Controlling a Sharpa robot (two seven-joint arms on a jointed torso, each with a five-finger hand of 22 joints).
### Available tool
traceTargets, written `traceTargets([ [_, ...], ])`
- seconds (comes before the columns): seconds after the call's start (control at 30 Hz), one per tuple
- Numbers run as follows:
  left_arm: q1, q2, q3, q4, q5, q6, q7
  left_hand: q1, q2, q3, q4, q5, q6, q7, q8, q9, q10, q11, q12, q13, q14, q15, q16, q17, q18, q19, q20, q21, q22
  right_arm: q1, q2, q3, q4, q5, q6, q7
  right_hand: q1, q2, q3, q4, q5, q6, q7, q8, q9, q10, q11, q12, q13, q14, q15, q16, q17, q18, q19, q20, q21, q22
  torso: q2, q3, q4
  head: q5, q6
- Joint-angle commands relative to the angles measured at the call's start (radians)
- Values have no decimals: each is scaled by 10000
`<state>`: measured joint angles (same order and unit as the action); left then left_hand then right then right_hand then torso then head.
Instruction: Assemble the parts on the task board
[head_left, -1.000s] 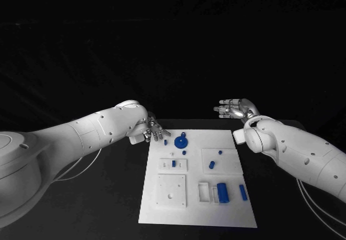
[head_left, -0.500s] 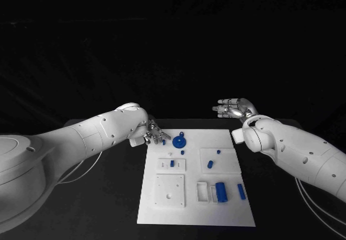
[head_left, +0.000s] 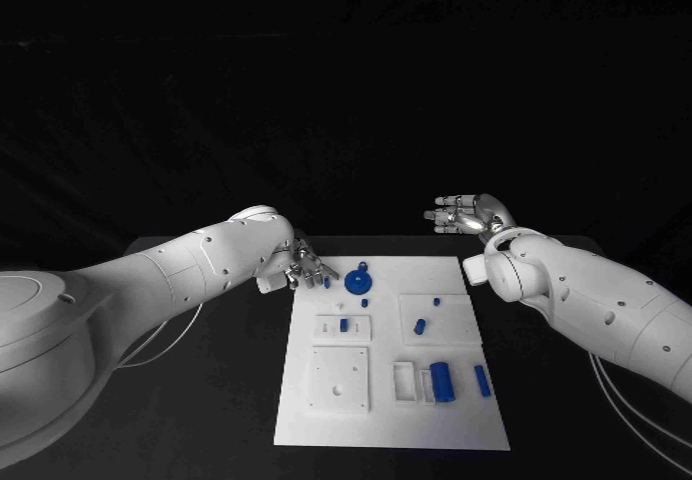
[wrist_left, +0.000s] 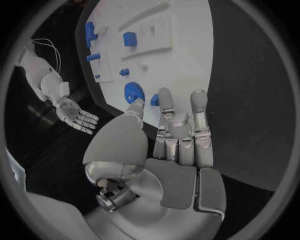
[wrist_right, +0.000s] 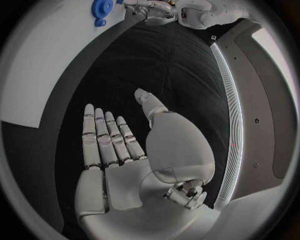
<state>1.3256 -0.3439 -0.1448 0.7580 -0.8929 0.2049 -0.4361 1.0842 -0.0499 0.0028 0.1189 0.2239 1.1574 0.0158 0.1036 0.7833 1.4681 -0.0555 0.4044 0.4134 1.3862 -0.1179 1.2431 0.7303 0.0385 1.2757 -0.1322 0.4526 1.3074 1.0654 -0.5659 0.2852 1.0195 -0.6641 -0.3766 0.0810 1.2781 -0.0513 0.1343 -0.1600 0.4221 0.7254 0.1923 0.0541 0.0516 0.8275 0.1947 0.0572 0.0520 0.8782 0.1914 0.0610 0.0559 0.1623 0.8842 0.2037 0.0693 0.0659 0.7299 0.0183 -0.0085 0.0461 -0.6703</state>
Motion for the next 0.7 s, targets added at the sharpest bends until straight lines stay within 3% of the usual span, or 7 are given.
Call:
traceTargets([
  [0.03,-5,44,3,-34,23,168,153,6,179,-10,-101,99,17,-48,-55,11,356,36,-15,8,-69,15,40,2,-123,-57,0,8,173,3,11,6,20,-37,93,72,-74,-15,-10,23,61,-96,98,-34,-13,-66,3,-64,-13,-51,7,-65,-11,-174,-76,22,6,-13,2,5,-4,-5,-13],
  [0.1,-14,56,3,-71,34,167,151,30,266,-65,-192,169,20,-54,-67,11,355,34,-17,9,-70,16,39,0,-124,-59,0,7,173,4,17,6,20,-37,95,71,-74,-15,-10,23,61,-96,98,-34,-13,-66,3,-64,-13,-51,7,-65,-11,-174,-76,22,6,-13,4,4,-7,-7,-11],
  [0.3,-60,80,4,-181,197,201,116,368,603,-142,-625,1055,15,-90,-122,-35,352,14,-33,2,-73,4,30,-17,-127,-60,-6,4,173,9,36,6,16,-37,101,68,-74,-15,-10,23,61,-96,98,-34,-13,-66,3,-64,-13,-51,7,-65,-11,-174,-76,22,6,-13,8,5,-12,-15,-28],
  [0.5,-77,97,4,-231,308,147,85,897,983,-54,-1079,1202,-17,-122,-156,-88,354,-4,-63,-10,-72,3,40,-5,-132,-72,-5,0,175,13,53,6,-4,-37,159,10,-57,-15,-5,32,58,-121,99,-37,-15,-86,8,-62,-13,-61,17,-65,-11,-177,-115,25,0,-16,-7,7,-1,-32,-42],
  [0.7,-83,121,4,-253,338,165,92,1134,1132,83,-1264,1460,-7,-153,-123,-68,371,-19,-35,-10,-38,12,88,67,-106,-61,18,15,179,14,67,6,-15,-37,188,-16,-57,-15,-5,32,58,-121,99,-37,-15,-86,8,-62,-13,-61,17,-65,-11,-177,-115,25,0,-16,-3,13,5,-26,-48],
])
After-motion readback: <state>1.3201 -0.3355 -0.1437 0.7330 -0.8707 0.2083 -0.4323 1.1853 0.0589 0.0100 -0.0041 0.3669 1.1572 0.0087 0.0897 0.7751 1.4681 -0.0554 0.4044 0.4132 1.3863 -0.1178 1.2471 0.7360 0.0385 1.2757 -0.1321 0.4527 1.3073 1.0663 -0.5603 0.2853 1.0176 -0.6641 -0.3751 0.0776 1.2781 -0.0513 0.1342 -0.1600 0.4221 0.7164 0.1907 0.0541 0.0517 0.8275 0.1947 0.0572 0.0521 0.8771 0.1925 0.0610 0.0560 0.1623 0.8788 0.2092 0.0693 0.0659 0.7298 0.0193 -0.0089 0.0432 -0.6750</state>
